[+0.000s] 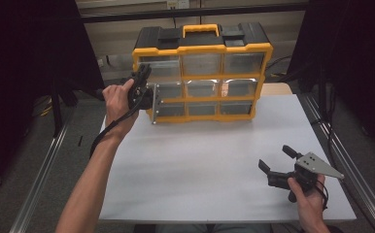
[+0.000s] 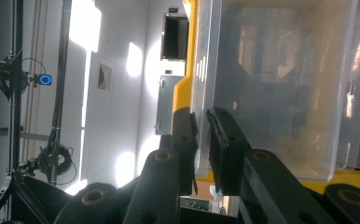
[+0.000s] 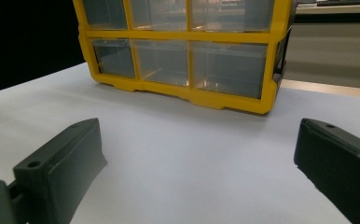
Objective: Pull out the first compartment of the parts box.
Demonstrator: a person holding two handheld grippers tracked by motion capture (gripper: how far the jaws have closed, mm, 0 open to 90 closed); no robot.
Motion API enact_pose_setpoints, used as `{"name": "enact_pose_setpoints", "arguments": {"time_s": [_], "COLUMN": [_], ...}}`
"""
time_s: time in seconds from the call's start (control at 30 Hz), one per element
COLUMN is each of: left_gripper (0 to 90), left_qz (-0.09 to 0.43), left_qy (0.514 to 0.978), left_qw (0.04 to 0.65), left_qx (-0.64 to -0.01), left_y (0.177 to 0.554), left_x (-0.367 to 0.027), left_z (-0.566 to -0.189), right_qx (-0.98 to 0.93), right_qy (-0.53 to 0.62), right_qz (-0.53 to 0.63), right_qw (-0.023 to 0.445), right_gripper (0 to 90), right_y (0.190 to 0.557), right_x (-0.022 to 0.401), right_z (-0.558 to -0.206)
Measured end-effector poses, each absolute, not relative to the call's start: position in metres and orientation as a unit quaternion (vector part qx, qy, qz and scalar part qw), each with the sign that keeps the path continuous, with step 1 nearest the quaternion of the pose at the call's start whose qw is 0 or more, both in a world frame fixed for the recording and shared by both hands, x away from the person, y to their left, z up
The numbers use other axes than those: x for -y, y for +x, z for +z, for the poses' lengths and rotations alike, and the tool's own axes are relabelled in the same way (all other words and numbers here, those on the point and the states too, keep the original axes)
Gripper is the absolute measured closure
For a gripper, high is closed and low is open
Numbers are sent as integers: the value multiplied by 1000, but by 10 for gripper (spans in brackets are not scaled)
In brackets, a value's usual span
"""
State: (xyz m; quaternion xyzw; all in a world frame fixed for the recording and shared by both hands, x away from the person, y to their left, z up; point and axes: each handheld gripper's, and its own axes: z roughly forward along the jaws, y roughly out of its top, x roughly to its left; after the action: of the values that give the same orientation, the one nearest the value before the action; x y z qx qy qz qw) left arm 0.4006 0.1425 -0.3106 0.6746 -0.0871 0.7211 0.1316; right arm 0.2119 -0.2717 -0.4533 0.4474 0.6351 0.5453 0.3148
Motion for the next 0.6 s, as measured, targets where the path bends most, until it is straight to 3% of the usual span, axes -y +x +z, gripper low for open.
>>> {"name": "enact_pose_setpoints", "arguments": {"time_s": [0.6], "left_gripper": [813], "left_qz": [723], "left_qy": [672], "left_qw": [134], "left_qx": [90], "left_y": [396], "left_x": [-145], "left_z": [-313], "right_qx": [-635], "right_qy": [447], "right_qz": [546], "right_qw": [315], "right_gripper": [9], "right_y": [212], "right_x": [272], "right_z": [-453]}}
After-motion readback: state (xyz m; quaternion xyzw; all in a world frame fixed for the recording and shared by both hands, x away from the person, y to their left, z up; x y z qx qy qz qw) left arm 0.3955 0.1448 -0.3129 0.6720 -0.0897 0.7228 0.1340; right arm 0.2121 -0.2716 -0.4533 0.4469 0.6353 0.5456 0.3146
